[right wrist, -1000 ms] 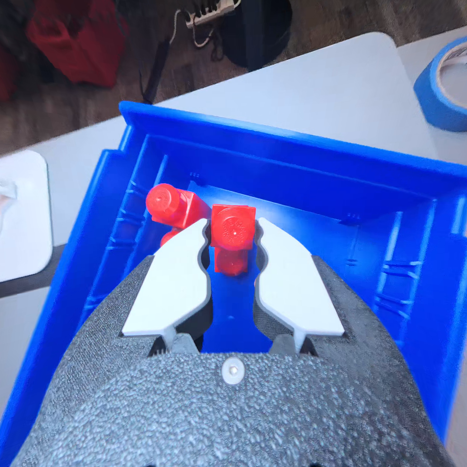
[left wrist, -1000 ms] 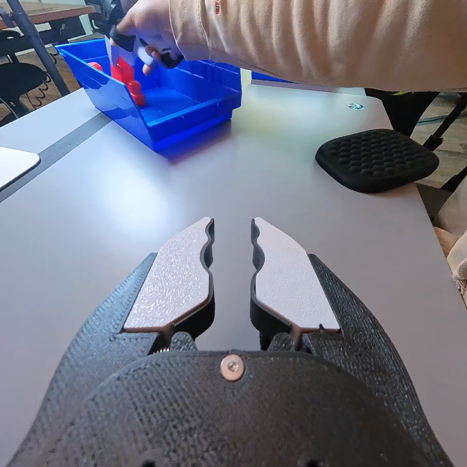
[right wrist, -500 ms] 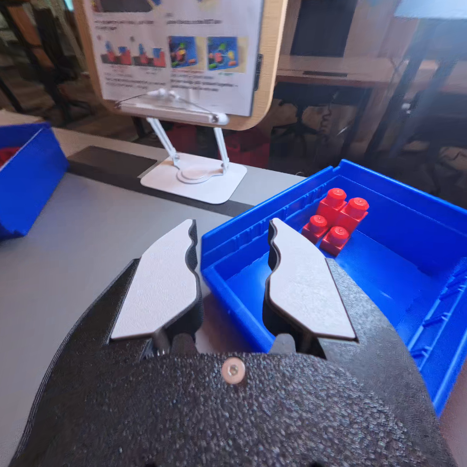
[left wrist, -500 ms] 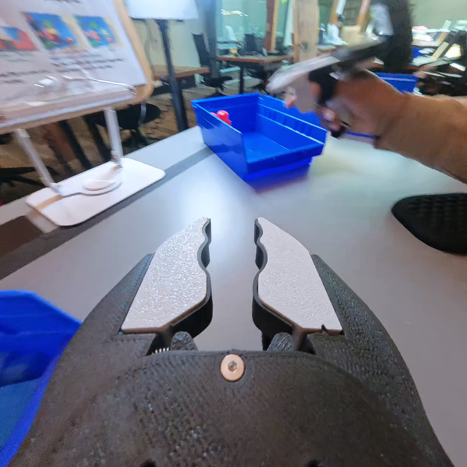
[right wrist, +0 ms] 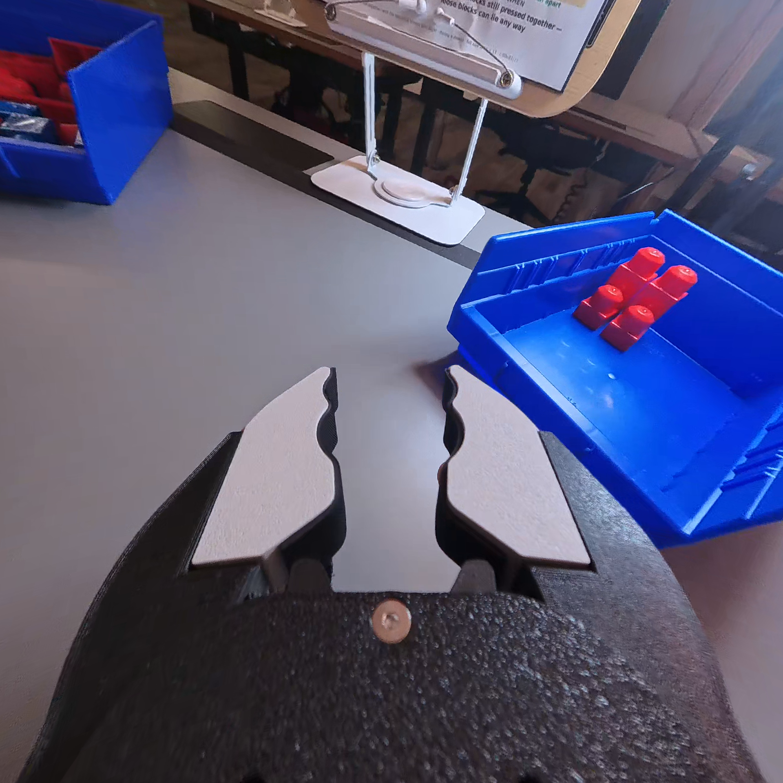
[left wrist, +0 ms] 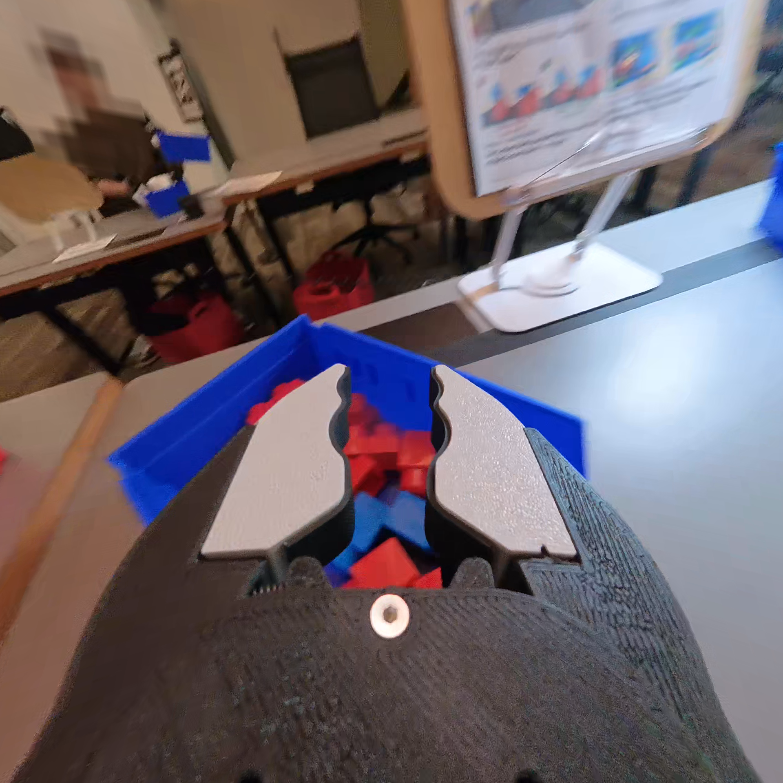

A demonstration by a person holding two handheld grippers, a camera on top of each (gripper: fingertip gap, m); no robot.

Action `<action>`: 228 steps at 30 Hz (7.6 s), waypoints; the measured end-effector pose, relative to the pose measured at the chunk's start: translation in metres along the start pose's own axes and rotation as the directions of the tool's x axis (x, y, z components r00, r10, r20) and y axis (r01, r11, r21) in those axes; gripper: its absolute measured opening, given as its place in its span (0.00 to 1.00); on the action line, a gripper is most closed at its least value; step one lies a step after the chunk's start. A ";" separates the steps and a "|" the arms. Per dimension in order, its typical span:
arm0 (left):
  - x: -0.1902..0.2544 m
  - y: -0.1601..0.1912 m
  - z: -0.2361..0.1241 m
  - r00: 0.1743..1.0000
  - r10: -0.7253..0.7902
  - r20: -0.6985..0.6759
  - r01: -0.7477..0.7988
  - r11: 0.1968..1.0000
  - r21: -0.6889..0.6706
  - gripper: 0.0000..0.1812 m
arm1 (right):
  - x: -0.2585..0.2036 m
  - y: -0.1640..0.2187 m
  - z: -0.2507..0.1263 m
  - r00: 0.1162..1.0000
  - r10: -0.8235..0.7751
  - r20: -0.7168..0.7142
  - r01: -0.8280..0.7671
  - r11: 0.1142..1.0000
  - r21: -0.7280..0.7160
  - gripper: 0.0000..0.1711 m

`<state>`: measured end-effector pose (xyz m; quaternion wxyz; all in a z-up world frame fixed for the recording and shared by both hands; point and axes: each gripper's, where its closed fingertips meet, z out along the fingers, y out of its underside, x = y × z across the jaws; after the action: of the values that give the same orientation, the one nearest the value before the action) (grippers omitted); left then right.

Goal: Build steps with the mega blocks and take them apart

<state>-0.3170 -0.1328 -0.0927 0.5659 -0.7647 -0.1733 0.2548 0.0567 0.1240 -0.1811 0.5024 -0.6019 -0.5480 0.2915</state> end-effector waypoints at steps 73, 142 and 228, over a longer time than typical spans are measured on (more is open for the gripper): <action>0.284 0.002 -0.066 0.450 -0.093 -0.888 0.181 0.983 -0.011 0.19 | -0.116 -0.047 -0.031 0.546 -0.145 0.825 0.130 0.988 0.087 0.17; 0.319 0.107 -0.028 0.391 0.195 -0.899 -0.654 0.747 -0.122 0.26 | -0.084 0.040 0.022 0.742 -0.116 0.660 0.300 0.938 -0.173 0.34; 0.275 -0.057 -0.120 0.328 -0.074 -0.942 0.543 0.830 0.124 0.18 | -0.153 -0.201 -0.018 0.360 0.004 0.933 -0.684 0.681 0.261 0.21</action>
<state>-0.0226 -0.0574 -0.0640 0.7539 -0.5843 0.0770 -0.2904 -0.0361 -0.0476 -0.0197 0.2273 -0.2641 -0.4421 0.8265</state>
